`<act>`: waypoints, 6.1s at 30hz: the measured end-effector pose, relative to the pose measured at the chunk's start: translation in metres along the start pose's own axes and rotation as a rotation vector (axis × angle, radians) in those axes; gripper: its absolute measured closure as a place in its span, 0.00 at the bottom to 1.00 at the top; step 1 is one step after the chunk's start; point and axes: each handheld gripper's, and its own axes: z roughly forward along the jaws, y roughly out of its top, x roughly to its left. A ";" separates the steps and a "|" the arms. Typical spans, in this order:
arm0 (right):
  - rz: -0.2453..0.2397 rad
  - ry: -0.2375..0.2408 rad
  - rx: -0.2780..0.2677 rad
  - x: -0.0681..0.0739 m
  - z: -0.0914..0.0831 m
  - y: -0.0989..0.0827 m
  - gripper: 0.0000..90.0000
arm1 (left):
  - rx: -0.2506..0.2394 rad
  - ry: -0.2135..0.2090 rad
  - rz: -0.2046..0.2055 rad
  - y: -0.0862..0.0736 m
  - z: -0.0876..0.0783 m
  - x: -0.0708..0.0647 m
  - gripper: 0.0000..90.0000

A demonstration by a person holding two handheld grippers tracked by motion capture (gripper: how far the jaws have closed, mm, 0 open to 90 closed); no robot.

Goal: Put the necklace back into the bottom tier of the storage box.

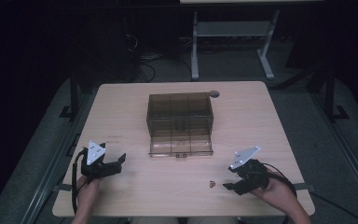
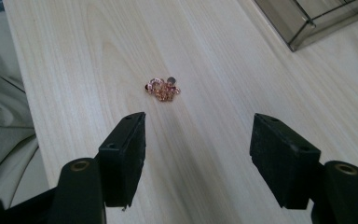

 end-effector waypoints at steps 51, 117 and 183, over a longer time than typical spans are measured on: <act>-0.123 0.074 0.208 0.013 0.051 0.047 0.84 | 0.000 -0.003 -0.001 0.000 -0.001 0.001 0.14; -0.127 0.074 0.070 -0.018 -0.004 0.088 0.95 | -0.007 0.000 -0.019 0.000 -0.001 0.000 0.14; -0.035 0.064 0.106 -0.085 0.030 0.141 0.94 | -0.010 0.001 -0.016 -0.001 -0.002 0.003 0.14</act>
